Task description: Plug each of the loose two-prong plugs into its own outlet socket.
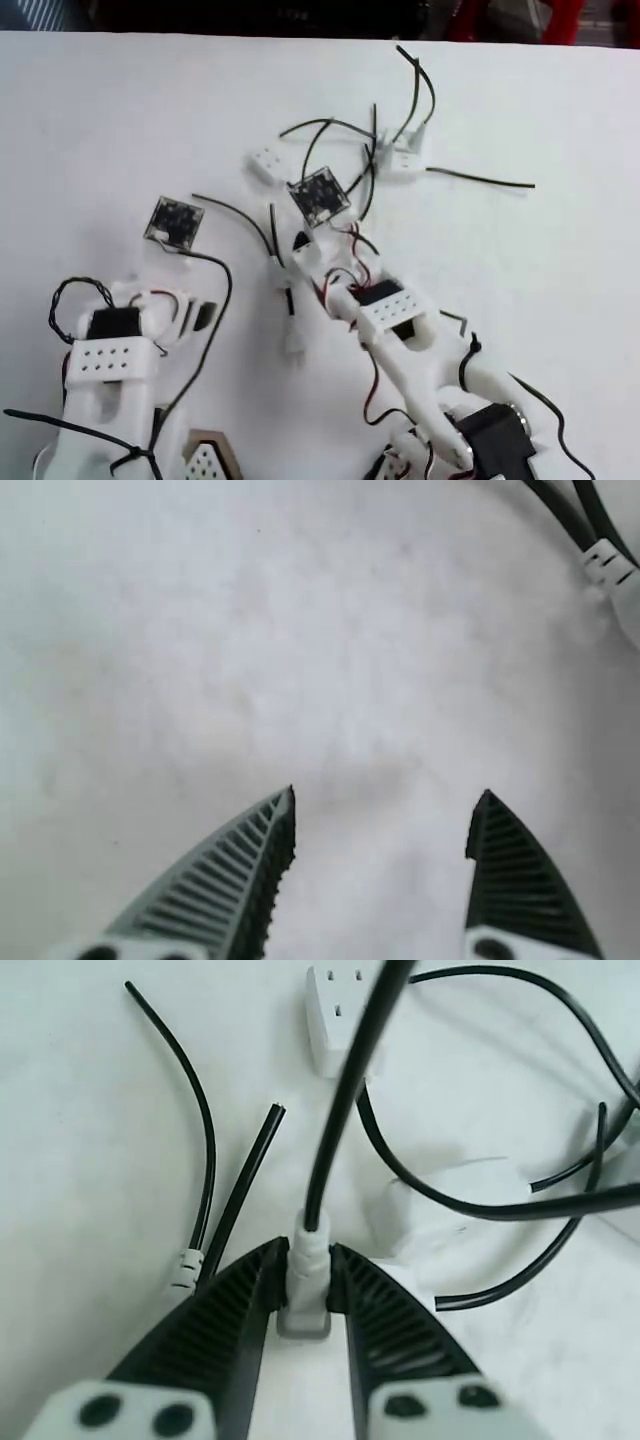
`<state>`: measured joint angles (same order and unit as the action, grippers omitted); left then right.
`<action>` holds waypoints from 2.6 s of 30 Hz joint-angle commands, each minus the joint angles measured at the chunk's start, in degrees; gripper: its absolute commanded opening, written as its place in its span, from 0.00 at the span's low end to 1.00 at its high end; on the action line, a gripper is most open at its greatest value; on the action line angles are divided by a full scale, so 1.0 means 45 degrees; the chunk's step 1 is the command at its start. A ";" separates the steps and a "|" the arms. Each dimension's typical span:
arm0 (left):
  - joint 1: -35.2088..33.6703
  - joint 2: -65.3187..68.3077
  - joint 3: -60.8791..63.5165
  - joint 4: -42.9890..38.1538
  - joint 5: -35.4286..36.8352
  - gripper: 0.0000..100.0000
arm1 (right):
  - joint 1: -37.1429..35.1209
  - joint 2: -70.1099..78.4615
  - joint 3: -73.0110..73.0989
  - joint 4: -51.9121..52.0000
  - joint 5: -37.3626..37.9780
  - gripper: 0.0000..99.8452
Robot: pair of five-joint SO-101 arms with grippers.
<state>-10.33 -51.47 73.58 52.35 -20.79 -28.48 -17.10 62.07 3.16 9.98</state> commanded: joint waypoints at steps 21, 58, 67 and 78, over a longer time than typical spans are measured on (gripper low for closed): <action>-0.0088 -0.0283 0.0000 -0.0293 -0.0020 0.28 | -0.0088 0.1553 0.1153 -0.3487 0.0039 0.02; -0.0049 -0.0283 0.0000 -0.0293 -0.0020 0.28 | 0.0342 -0.1475 -0.0684 0.4894 0.0801 0.11; -0.0049 -0.0283 0.0000 -0.0293 -0.0020 0.28 | 0.0342 -0.2901 -0.0606 0.4991 -0.0059 0.06; -0.0049 -0.0283 0.0000 -0.0293 -0.0020 0.28 | 0.0283 -0.2979 -0.0606 0.4991 0.0000 0.04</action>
<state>-10.33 -51.47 73.58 52.35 -20.79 -27.78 -28.35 60.48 25.32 10.15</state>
